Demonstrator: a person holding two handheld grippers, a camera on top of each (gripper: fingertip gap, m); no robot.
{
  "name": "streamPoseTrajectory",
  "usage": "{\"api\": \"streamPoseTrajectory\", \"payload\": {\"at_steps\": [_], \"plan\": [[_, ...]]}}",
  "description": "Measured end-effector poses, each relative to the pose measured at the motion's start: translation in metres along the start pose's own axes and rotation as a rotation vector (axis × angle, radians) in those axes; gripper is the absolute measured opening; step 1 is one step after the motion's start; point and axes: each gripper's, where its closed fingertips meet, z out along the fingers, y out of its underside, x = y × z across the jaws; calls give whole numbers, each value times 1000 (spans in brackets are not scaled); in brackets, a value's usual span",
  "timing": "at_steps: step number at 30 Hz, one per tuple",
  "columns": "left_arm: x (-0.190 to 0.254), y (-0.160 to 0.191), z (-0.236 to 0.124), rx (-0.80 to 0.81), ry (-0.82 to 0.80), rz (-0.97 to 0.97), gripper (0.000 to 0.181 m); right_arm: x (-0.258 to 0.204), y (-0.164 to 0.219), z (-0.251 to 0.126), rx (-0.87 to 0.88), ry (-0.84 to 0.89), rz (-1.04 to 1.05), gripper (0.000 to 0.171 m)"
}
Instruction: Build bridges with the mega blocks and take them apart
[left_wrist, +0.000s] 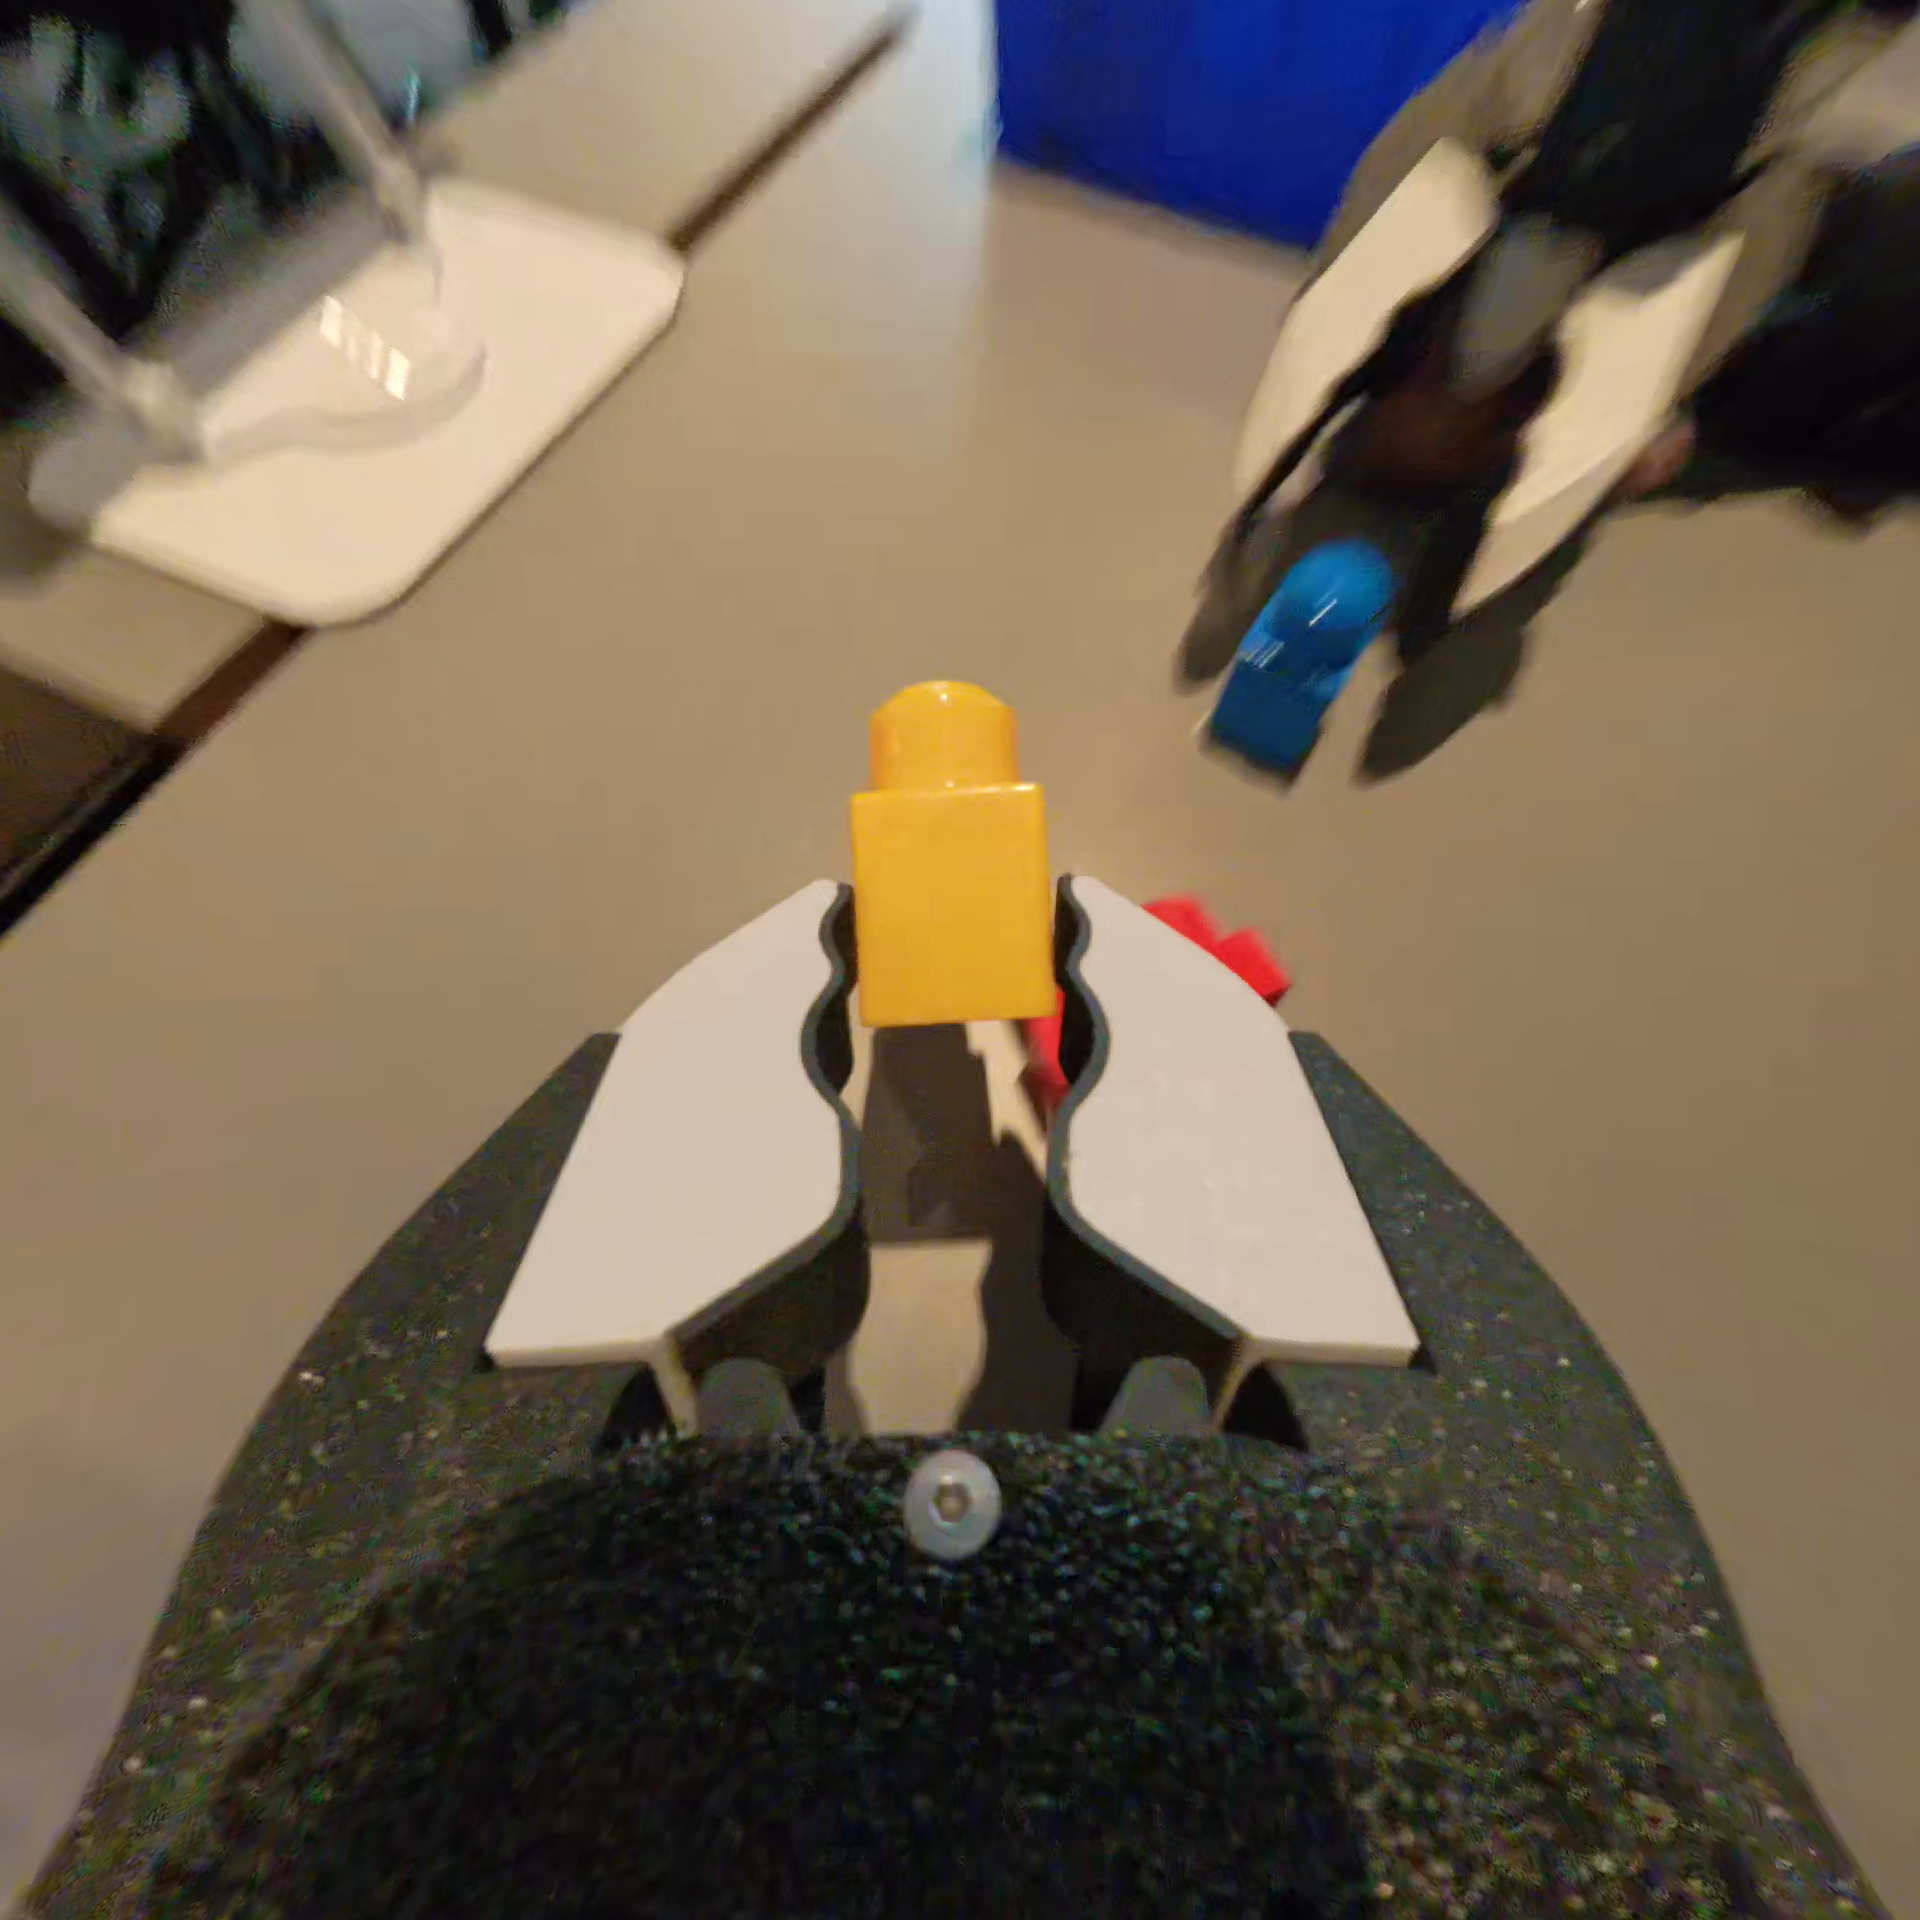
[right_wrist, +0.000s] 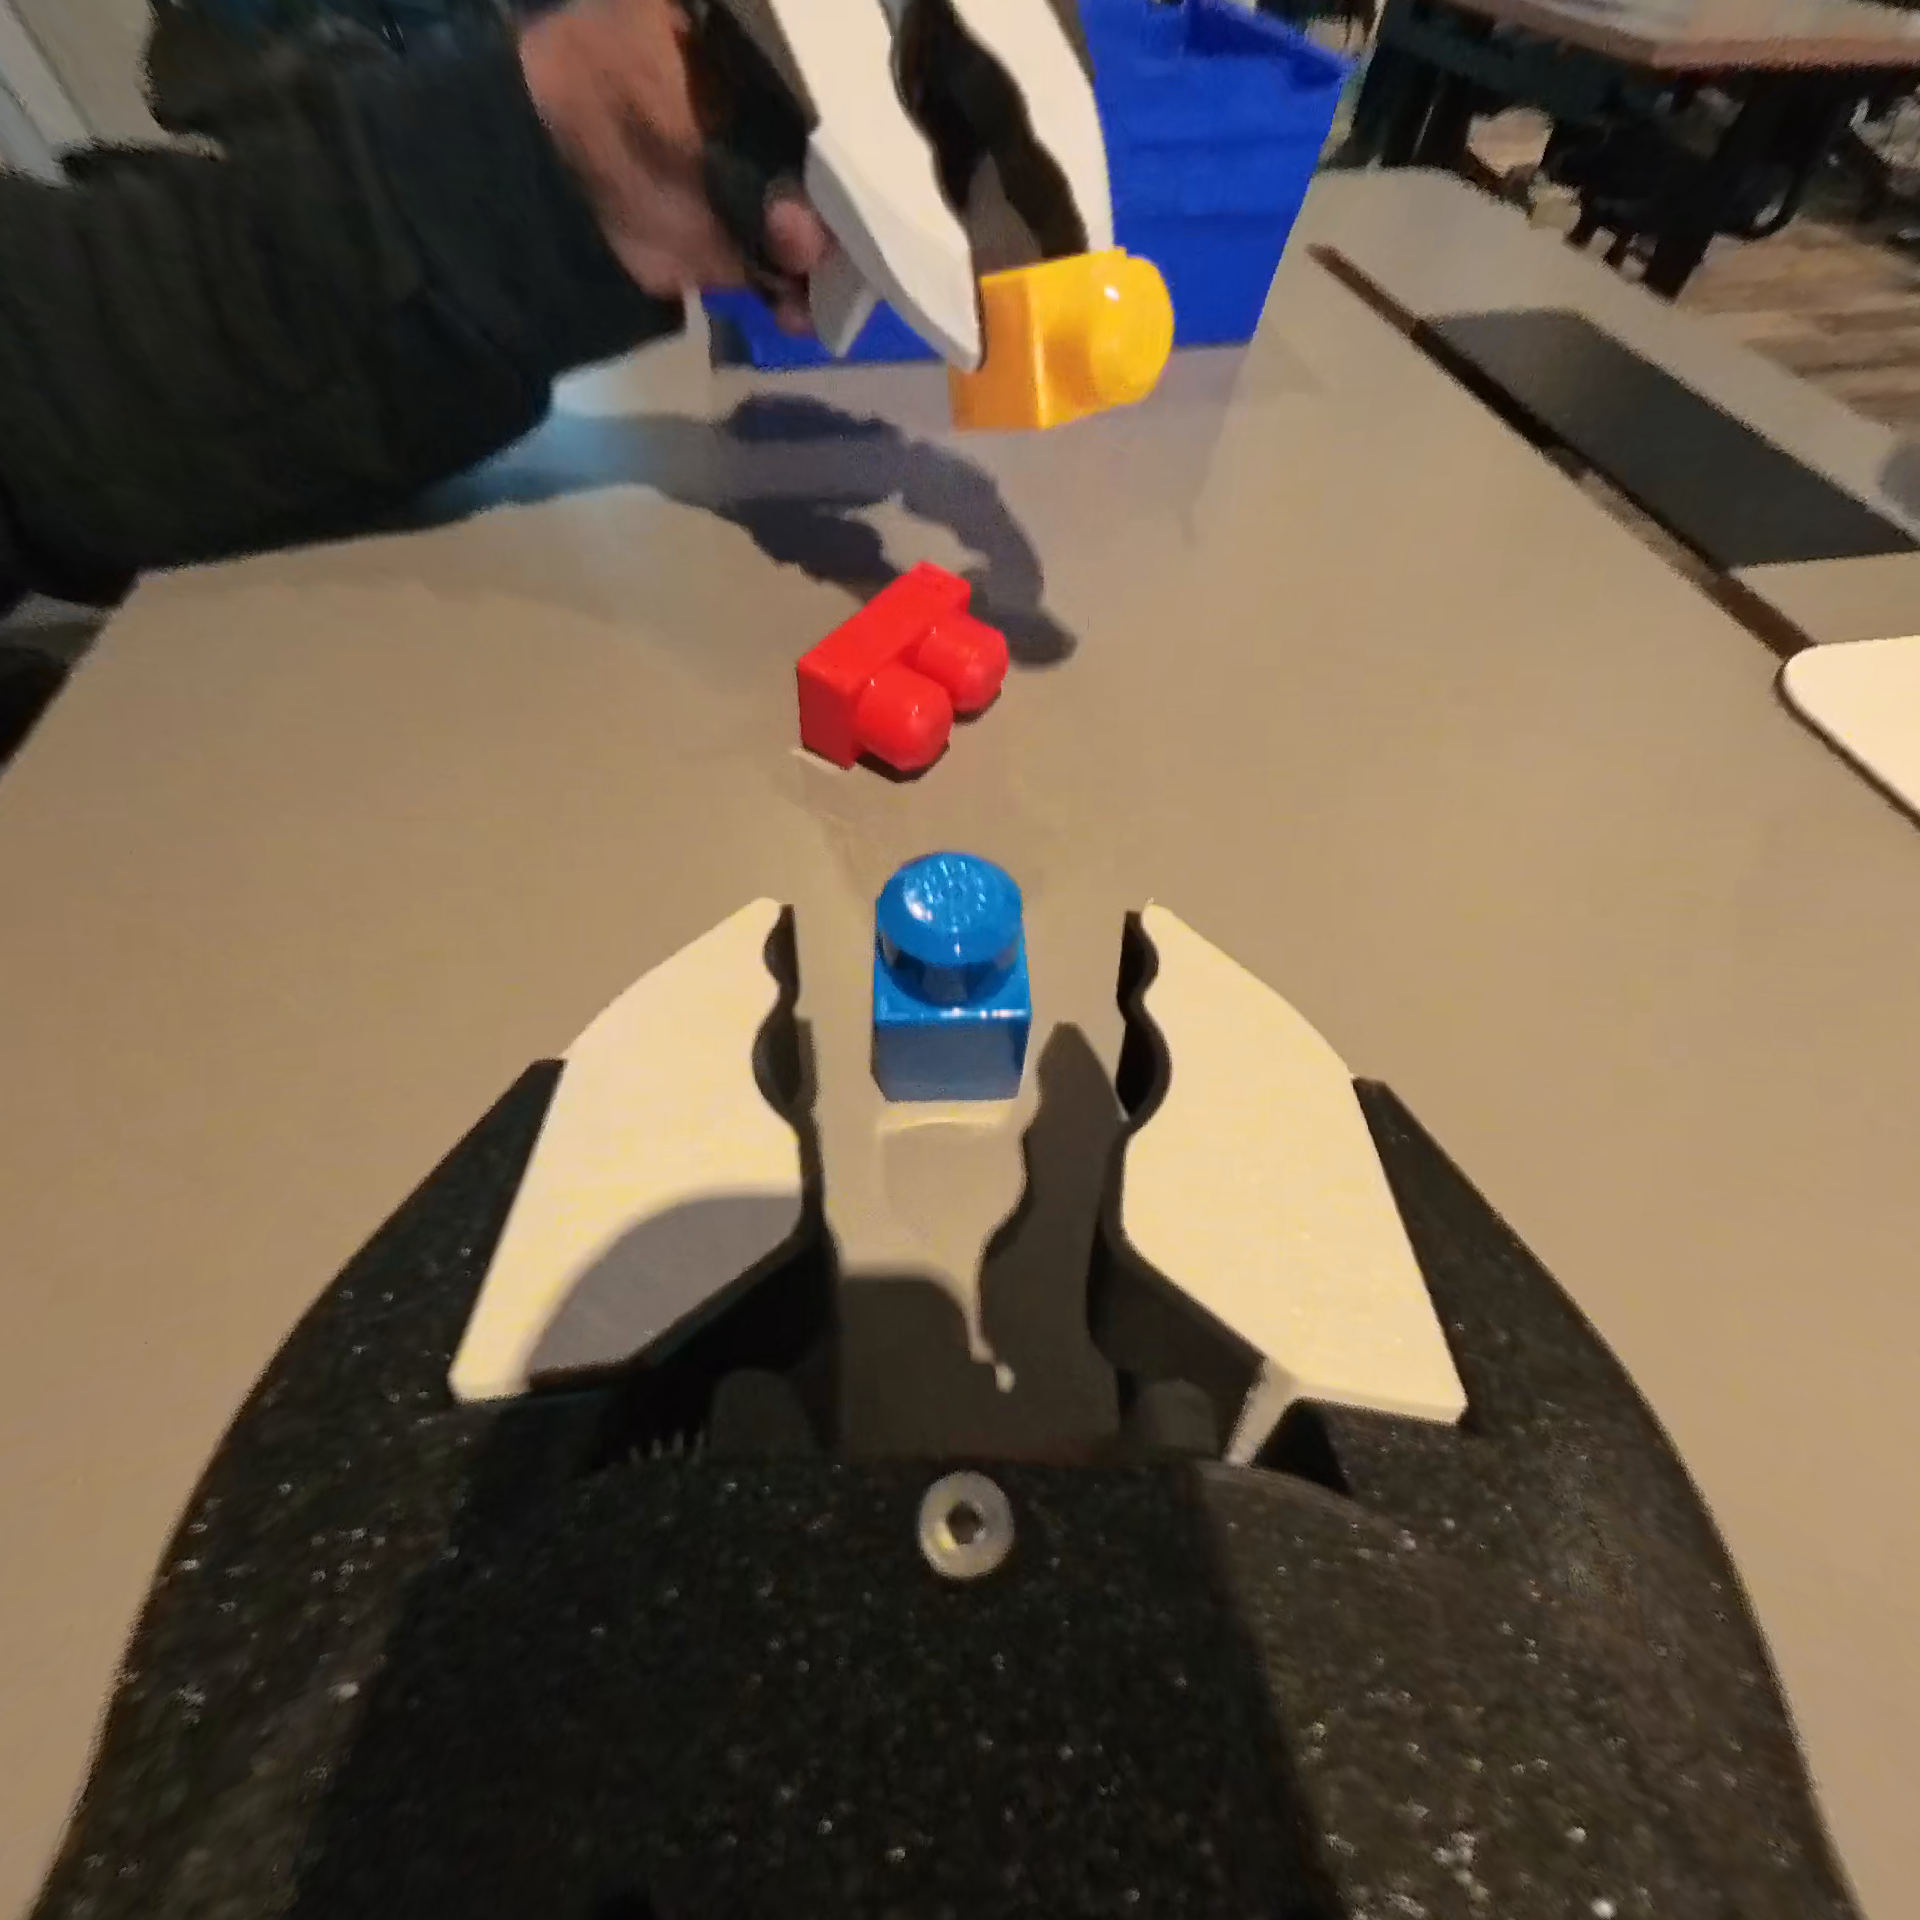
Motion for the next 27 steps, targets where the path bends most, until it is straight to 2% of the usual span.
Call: {"api": "streamPoseTrajectory", "payload": {"at_steps": [4,7,12,16,20,27], "plan": [[48,-43,9,249,201,63,35,-1,-25,-12,141,-6,29,56],[80,-54,24,307,311,87,35,-5,-40,-18,214,-12,40,52],[113,-53,52,291,363,149,35,-20,-44,-12,204,-42,1,50],[124,-53,59,292,377,167,35,-29,-41,-4,174,-60,-22,48],[124,-54,61,305,383,152,35,-33,-41,0,168,-65,-34,35],[112,-40,65,207,321,200,41,-31,-37,2,121,-36,-51,34]]}}
